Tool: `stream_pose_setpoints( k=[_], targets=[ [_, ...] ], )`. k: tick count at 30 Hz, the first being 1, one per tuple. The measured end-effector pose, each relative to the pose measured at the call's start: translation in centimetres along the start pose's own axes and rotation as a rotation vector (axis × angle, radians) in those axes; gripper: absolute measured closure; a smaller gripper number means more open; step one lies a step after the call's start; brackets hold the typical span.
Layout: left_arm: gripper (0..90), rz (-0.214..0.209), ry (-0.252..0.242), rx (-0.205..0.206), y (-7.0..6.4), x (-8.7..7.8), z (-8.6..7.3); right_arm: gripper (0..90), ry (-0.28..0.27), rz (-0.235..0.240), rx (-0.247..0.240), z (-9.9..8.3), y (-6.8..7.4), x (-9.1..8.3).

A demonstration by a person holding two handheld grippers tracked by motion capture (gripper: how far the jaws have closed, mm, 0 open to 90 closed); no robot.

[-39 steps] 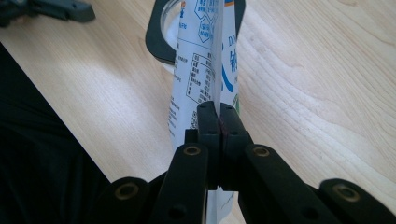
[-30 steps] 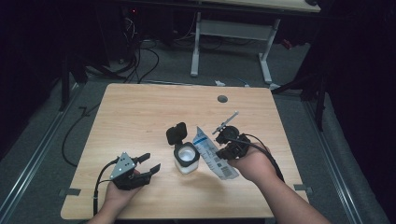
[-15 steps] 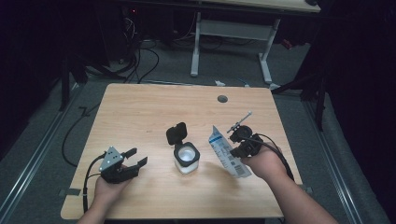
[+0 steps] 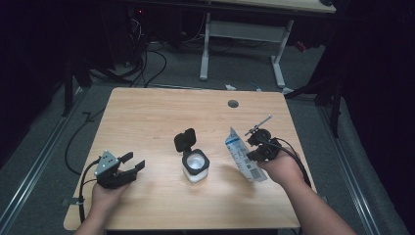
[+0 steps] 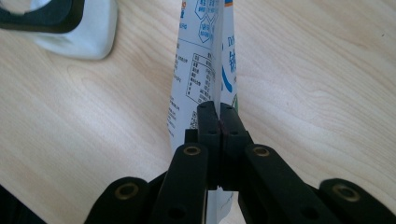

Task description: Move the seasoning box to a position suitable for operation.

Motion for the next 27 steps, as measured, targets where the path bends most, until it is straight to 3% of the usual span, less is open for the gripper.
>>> stream_pose_setpoints(
  k=[9,18,27],
  targets=[
    [38.2,0.011,-0.003,-0.017,0.7,-0.3,-0.2,89.8,-0.076,0.0,-0.008,0.2,-0.4,0.6],
    [38.3,0.009,-0.001,-0.024,0.9,-0.3,-0.3,89.9,-0.199,-0.002,0.029,0.1,-0.9,0.4],
    [38.3,0.013,-0.004,-0.033,1.2,-0.4,-0.3,89.9,-0.288,0.011,0.054,0.0,-1.2,0.5]
  ],
)
Point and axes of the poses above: each handheld gripper's, and its own axes: x roughly forward along the jaws, z roughly out of its top, y roughly to its left, the point moved 7 cm from there along x, roughly forward along the jaws, and after that the axes turned 7 degrees about y, right-handed, at the moved point
